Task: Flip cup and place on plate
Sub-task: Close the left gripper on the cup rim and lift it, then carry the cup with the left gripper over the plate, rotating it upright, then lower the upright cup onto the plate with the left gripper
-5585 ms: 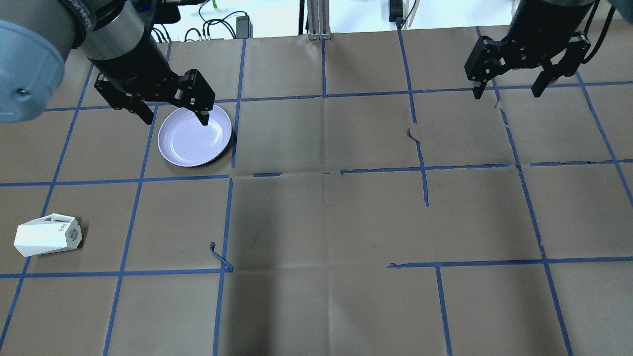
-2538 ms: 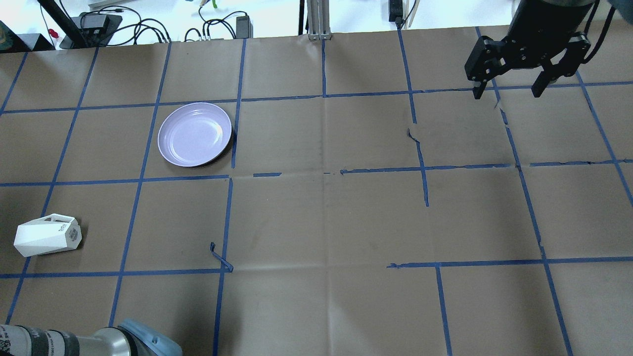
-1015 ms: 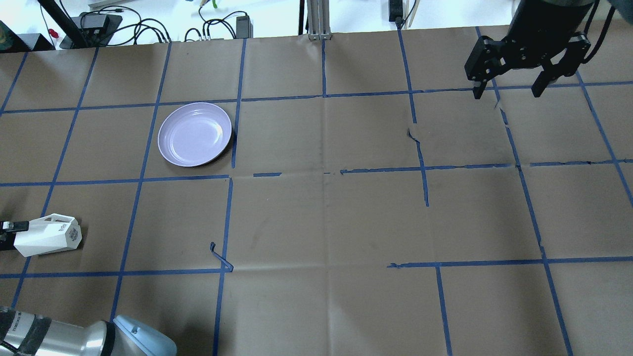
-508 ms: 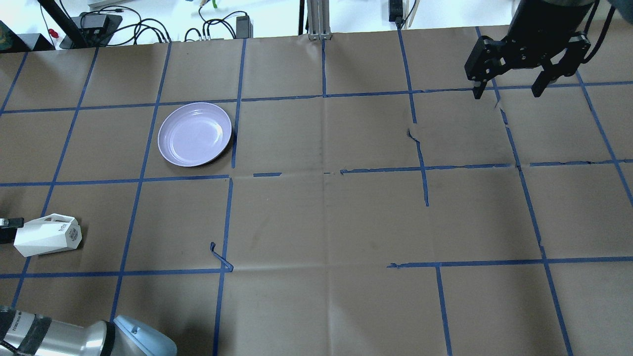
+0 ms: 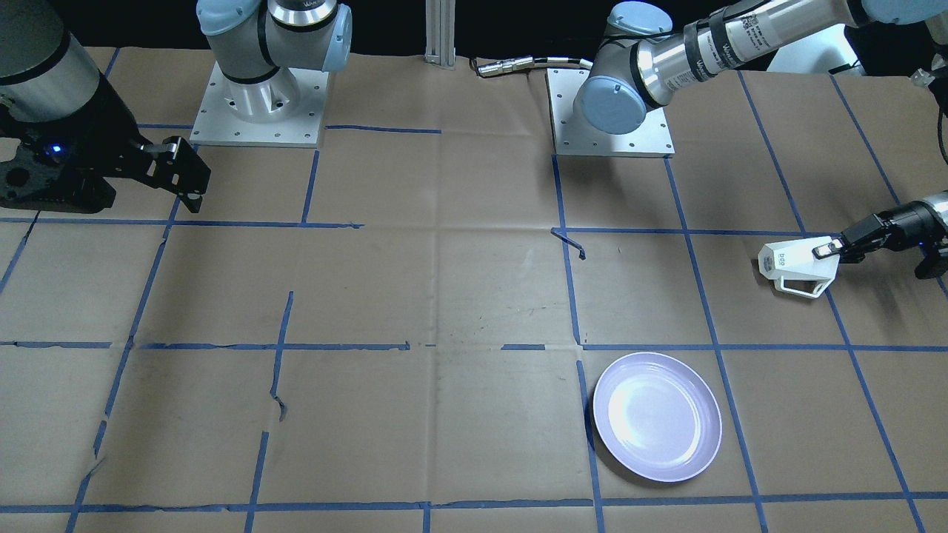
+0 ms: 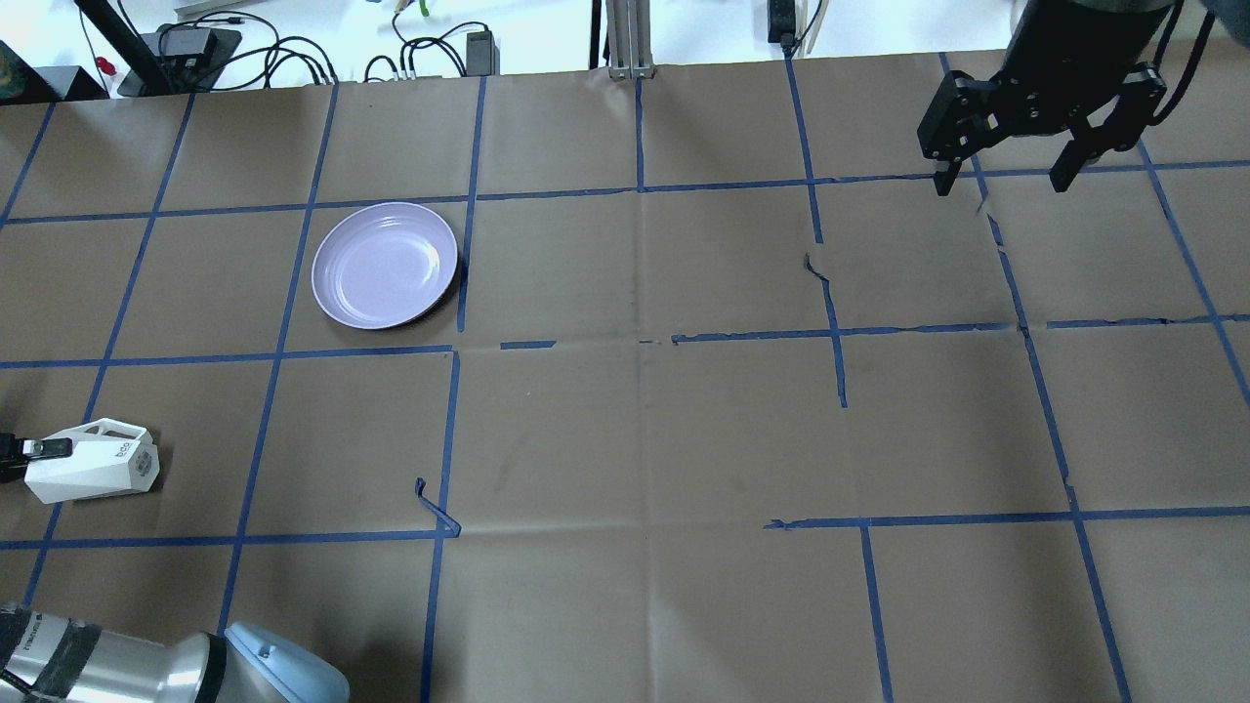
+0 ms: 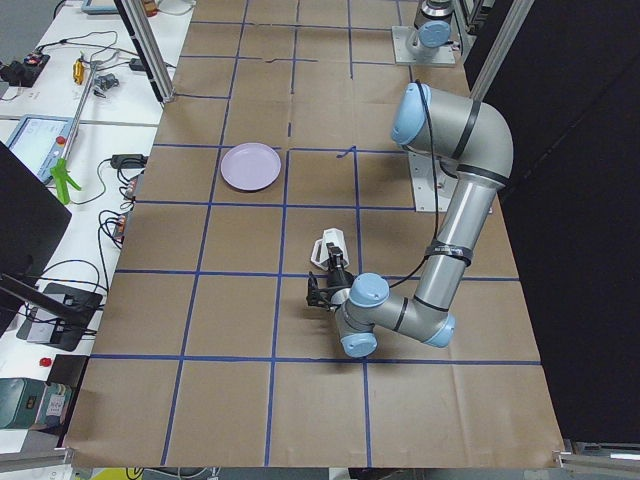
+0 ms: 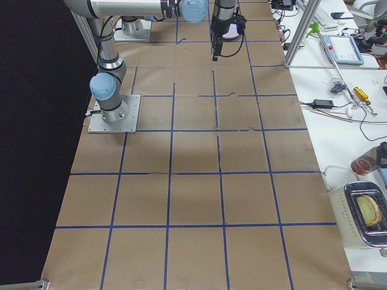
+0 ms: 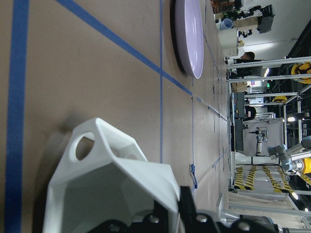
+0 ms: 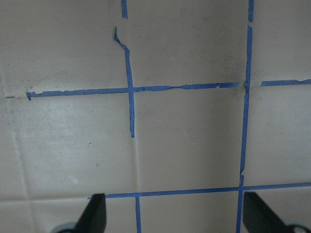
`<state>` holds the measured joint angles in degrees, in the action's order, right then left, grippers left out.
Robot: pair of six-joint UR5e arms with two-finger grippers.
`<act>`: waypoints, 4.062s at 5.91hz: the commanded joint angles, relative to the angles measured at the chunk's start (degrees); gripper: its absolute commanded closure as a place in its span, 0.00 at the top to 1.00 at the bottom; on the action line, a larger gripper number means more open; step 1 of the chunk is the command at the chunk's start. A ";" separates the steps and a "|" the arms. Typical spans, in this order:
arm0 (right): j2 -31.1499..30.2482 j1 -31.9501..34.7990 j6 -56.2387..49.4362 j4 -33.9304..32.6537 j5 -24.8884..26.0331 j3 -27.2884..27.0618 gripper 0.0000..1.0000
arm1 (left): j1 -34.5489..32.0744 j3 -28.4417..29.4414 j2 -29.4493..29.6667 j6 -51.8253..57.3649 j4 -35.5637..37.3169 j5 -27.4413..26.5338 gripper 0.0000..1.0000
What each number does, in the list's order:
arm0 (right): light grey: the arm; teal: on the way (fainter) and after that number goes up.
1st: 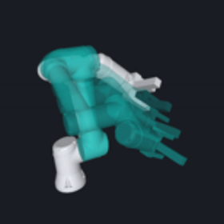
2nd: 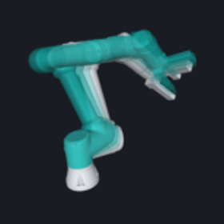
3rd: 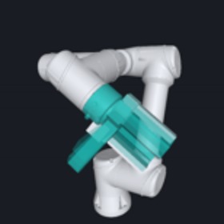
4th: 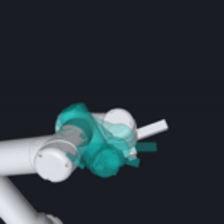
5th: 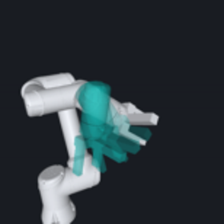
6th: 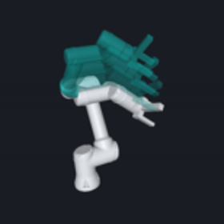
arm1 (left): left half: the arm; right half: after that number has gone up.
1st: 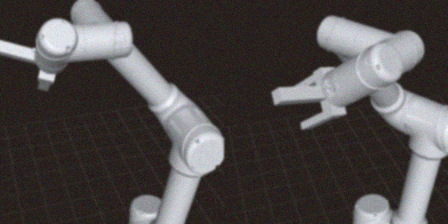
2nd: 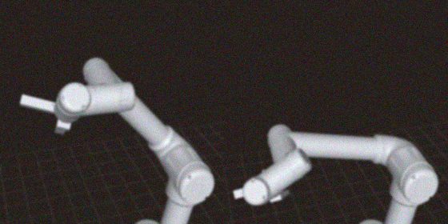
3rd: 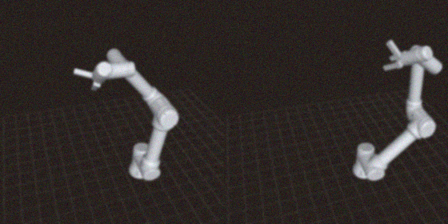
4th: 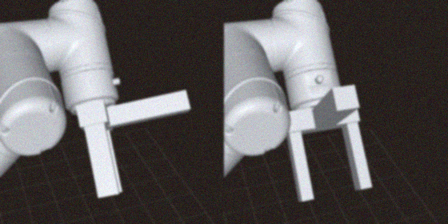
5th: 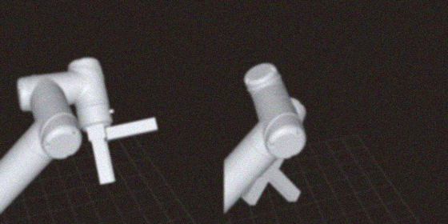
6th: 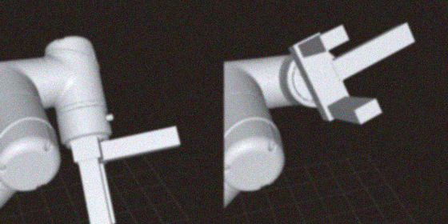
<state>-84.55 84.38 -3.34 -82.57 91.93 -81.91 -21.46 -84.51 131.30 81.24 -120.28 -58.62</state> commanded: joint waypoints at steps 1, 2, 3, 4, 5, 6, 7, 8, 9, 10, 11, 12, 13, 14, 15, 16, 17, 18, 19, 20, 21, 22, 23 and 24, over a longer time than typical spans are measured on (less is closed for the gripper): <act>0.00 0.00 0.00 -0.04 0.00 0.00 1.00 | -0.59 1.78 -4.35 -2.29 -3.27 0.53 0.00; 0.00 0.00 0.00 -0.04 0.00 0.00 1.00 | -0.86 3.63 -9.25 -6.75 -5.73 0.53 0.00; 0.00 0.00 0.00 -0.04 0.00 0.00 1.00 | -1.82 3.91 -13.92 -10.27 -6.98 0.53 0.00; 0.00 0.00 0.00 -0.04 0.00 0.00 1.00 | -2.96 3.91 -18.05 -14.31 -7.16 0.53 0.00; 0.00 0.00 0.00 -0.04 0.00 0.00 1.00 | -5.23 3.91 -21.05 -18.35 -6.47 0.61 0.00; 0.00 0.00 0.00 -0.04 0.00 0.00 1.00 | -12.13 3.91 -24.65 -27.01 1.28 0.18 0.00; 0.00 0.00 0.00 0.04 0.00 0.00 1.00 | -21.07 3.91 -27.73 -39.97 12.32 -2.96 0.00; 0.00 0.00 0.00 -0.04 0.00 0.00 1.00 | -30.73 3.91 -28.28 -50.19 22.79 -9.69 0.00; 0.00 0.00 0.00 -0.04 0.00 0.00 1.00 | -41.45 3.91 -27.85 -60.30 31.94 -16.98 0.00; 0.00 0.09 0.00 -0.04 0.00 0.00 1.00 | -50.78 3.91 -27.07 -68.84 38.12 -22.53 0.00; 0.00 0.00 0.00 -0.04 0.00 0.00 1.00 | -59.40 3.91 -25.67 -73.63 42.54 -28.77 0.00; 0.00 0.00 0.00 -0.04 0.00 0.00 1.00 | -65.40 3.21 -24.61 -74.02 45.89 -34.40 0.00; 0.00 0.09 0.00 -0.04 0.00 0.00 1.00 | -65.89 1.64 -23.73 -72.72 49.14 -34.71 0.00; 0.00 0.09 0.00 -0.04 0.00 0.00 1.00 | -65.81 -0.38 -21.11 -69.93 53.09 -34.72 0.00; 0.00 0.00 0.00 -0.04 0.00 0.00 1.00 | -65.72 -3.96 -18.21 -69.81 61.65 -34.80 0.00; 0.00 0.00 0.00 0.04 0.00 0.00 1.00 | -65.46 -7.83 -15.92 -69.20 70.53 -34.98 0.00; 0.00 0.00 0.00 -0.04 0.00 0.00 1.00 | -64.68 -9.52 -13.46 -68.76 74.10 -34.98 0.00; 0.00 0.00 0.00 -0.04 0.00 0.00 1.00 | -64.32 -9.71 -12.30 -68.49 74.22 -35.16 0.00; 0.00 0.00 0.00 -0.04 0.00 0.00 1.00 | -64.49 -10.23 -13.42 -68.84 73.18 -35.24 0.00; 0.00 0.00 0.00 0.04 0.00 0.00 1.00 | -64.58 -12.33 -13.78 -68.84 73.95 -35.16 0.00; 0.00 0.00 0.00 -0.04 0.00 0.00 1.00 | -64.58 -11.83 -13.87 -68.67 73.78 -36.11 0.27; 0.00 0.00 0.00 -0.04 0.00 0.00 1.00 | -64.49 -11.21 -13.96 -68.67 73.35 -36.21 0.98; 0.00 0.00 0.00 -0.04 0.00 0.00 1.00 | -64.49 -10.51 -15.01 -68.67 71.17 -38.21 0.99; 0.00 0.00 0.00 -0.04 0.00 0.00 1.00 | -64.41 -9.02 -19.45 -68.67 63.31 -38.23 0.99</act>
<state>-84.55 84.37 -3.34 -82.62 91.93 -81.91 -85.93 -94.75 115.15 12.56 -51.03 -96.37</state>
